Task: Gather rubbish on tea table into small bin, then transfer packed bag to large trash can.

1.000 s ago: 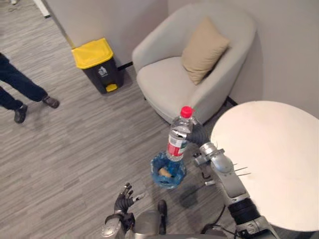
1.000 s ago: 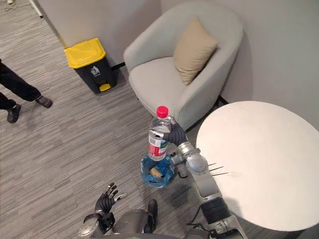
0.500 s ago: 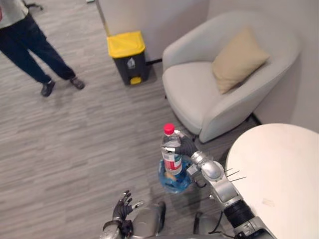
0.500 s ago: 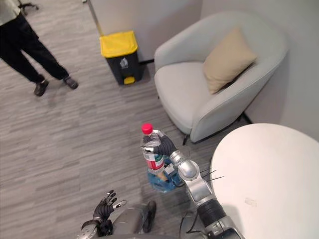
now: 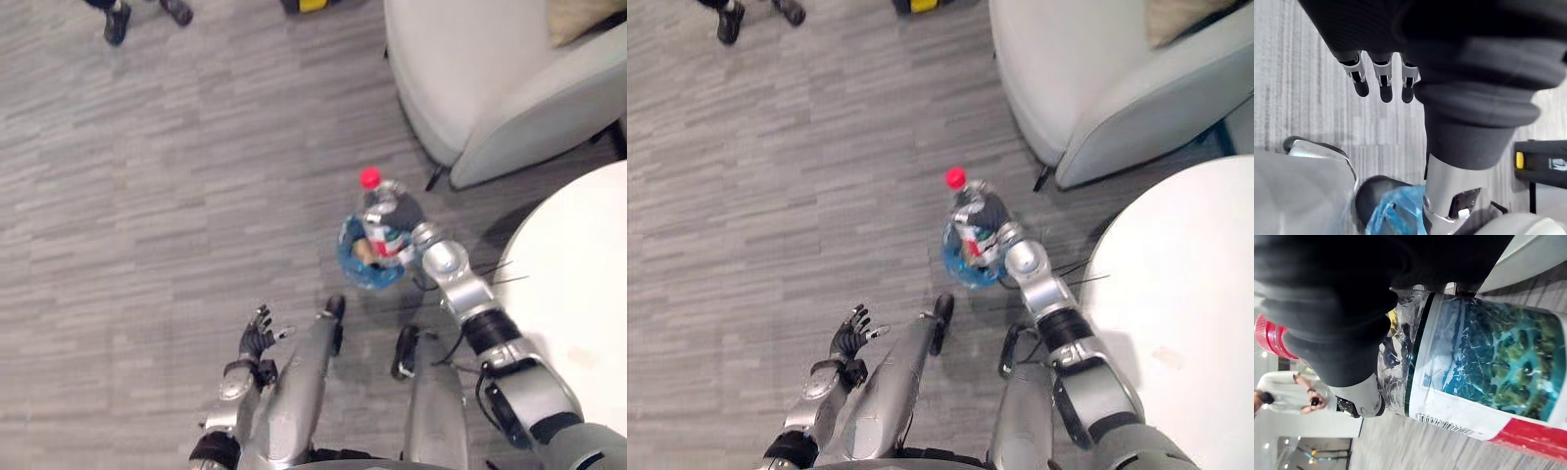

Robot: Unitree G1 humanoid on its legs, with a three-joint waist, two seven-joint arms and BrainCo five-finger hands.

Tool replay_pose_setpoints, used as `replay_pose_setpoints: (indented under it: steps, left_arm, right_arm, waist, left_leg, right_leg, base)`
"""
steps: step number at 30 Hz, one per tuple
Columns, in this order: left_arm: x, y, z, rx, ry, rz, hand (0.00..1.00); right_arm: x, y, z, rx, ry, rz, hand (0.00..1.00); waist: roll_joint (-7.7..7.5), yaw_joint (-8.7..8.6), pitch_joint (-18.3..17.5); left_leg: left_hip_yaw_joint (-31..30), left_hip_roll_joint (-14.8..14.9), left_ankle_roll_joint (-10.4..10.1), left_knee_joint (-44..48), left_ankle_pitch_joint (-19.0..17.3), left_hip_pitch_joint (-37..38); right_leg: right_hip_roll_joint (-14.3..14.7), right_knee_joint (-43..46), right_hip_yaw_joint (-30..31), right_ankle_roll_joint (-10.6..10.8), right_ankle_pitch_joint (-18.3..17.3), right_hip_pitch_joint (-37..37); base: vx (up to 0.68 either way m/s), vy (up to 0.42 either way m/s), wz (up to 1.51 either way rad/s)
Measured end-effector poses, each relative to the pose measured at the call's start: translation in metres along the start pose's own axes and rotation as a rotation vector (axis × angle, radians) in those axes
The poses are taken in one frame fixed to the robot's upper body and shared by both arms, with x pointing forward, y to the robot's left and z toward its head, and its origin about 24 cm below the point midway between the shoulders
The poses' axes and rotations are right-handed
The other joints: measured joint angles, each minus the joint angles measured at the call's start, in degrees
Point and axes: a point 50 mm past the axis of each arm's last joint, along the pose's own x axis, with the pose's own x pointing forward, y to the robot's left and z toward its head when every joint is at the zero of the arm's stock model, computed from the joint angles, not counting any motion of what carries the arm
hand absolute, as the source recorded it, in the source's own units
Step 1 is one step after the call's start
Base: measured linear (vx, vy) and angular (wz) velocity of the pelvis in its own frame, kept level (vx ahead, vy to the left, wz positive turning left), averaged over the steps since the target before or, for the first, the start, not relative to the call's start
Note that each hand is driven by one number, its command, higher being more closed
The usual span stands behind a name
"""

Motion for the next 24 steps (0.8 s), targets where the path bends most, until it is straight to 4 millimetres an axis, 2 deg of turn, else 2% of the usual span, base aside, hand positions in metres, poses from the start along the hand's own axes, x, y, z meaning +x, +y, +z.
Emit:
replay_pose_setpoints:
  steps: [1,3,6,9,12,15,16,24]
  left_arm:
    - [0.003,-0.004,0.007,-0.012,-0.026,-0.005,0.00]
    - [0.007,-0.016,0.030,-0.082,-0.119,-0.013,0.00]
    - [0.009,-0.028,0.046,-0.129,-0.184,-0.043,0.00]
    - [0.008,-0.034,0.051,-0.151,-0.207,-0.052,0.00]
    - [0.010,-0.041,0.057,-0.185,-0.226,-0.059,0.00]
    - [0.010,-0.043,0.061,-0.195,-0.242,-0.063,0.00]
    - [0.010,-0.044,0.062,-0.200,-0.244,-0.066,0.00]
    - [0.013,-0.052,0.071,-0.245,-0.259,-0.070,0.00]
  right_arm:
    - [0.003,-0.005,0.005,-0.007,-0.020,-0.022,1.00]
    - [0.015,-0.016,0.029,-0.019,-0.104,-0.072,1.00]
    - [0.024,-0.020,0.058,-0.003,-0.203,-0.099,1.00]
    - [0.028,-0.023,0.064,0.003,-0.223,-0.095,1.00]
    - [0.033,-0.024,0.074,-0.029,-0.249,-0.057,1.00]
    - [0.034,-0.023,0.072,-0.035,-0.230,-0.041,1.00]
    - [0.035,-0.023,0.068,-0.036,-0.203,-0.042,0.00]
    - [0.037,-0.017,0.036,-0.030,-0.034,-0.006,0.00]
  waist:
    - [0.07,0.05,0.65]
    - [-0.05,0.21,2.32]
    - [-0.21,0.52,3.02]
    - [-0.48,1.50,3.20]
    - [-0.51,1.57,3.22]
    - [-0.56,1.51,3.25]
    - [-0.65,1.52,3.30]
    - [-0.89,1.44,3.44]
  left_leg:
    - [0.18,0.04,-0.04,0.83,0.02,-1.30]
    - [0.70,0.34,-0.06,3.03,0.04,-5.84]
    - [2.14,0.94,-0.07,4.56,0.07,-10.96]
    - [2.13,1.17,-0.24,7.21,0.31,-13.69]
    - [1.97,1.25,0.05,8.84,0.47,-16.28]
    - [1.73,1.25,-0.01,10.11,0.22,-17.72]
    - [1.73,1.25,-0.11,10.13,0.15,-17.81]
    - [1.40,1.73,-0.22,10.07,0.23,-18.40]
  right_leg:
    - [-0.22,0.84,0.02,0.01,0.00,-1.19]
    - [-0.18,2.91,0.59,-0.02,0.13,-5.80]
    - [-0.18,4.87,1.76,-0.10,0.73,-11.50]
    - [-0.07,7.28,2.03,-0.18,0.66,-14.08]
    - [-0.08,8.96,2.05,-0.12,0.38,-16.57]
    - [-0.14,10.42,2.00,0.17,-0.36,-17.85]
    - [-0.15,10.64,2.03,0.24,-0.45,-18.05]
    - [-0.01,10.79,1.37,0.19,-0.46,-18.53]
  base:
    - [-0.17,0.020,0.12]
    - [-0.18,0.025,-0.01]
    - [-0.10,0.019,-0.04]
    - [-0.03,0.022,-0.05]
    - [-0.01,0.003,0.01]
    - [-0.04,0.015,0.03]
    - [-0.04,0.010,0.03]
    - [-0.03,0.011,0.01]
